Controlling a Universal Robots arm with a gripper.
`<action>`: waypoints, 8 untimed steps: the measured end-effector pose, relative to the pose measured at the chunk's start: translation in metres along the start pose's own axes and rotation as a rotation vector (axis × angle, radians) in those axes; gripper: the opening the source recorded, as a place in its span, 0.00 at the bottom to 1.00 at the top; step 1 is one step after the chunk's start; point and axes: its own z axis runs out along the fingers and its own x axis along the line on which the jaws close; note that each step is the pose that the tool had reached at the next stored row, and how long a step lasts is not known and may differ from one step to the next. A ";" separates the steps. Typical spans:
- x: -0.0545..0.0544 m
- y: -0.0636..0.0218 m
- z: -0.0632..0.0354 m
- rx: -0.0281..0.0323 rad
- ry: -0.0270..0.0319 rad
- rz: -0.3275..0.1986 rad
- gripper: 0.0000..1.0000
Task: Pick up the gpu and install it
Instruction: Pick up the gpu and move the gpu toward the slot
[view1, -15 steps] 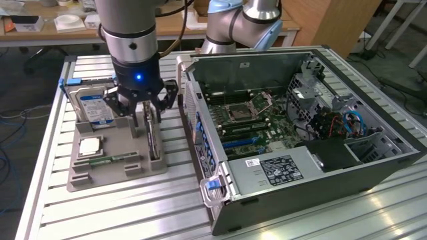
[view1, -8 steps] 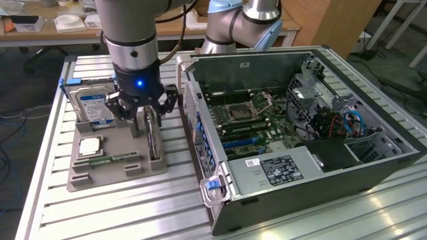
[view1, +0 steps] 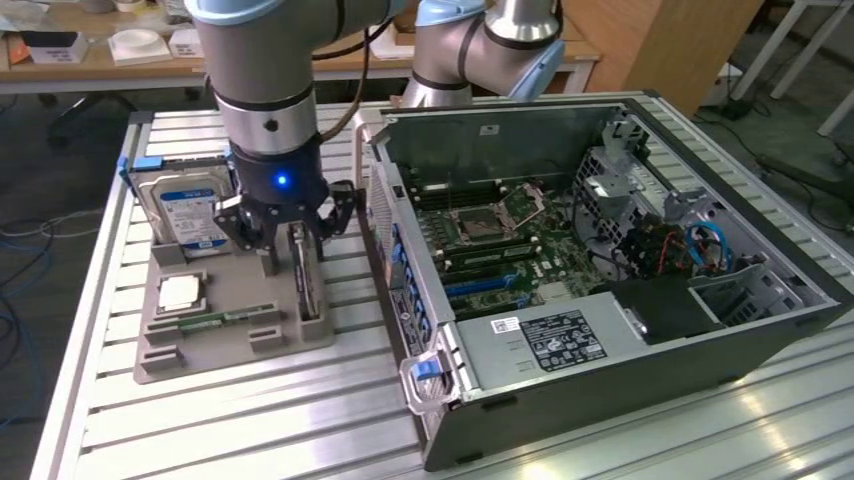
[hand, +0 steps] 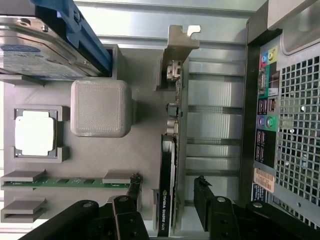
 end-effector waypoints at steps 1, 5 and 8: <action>0.000 -0.0001 0.0019 0.0000 0.0000 0.000 0.55; 0.000 -0.0003 0.0091 0.0000 0.0000 0.000 0.55; 0.000 -0.0005 0.0146 0.0000 -0.0001 0.000 0.55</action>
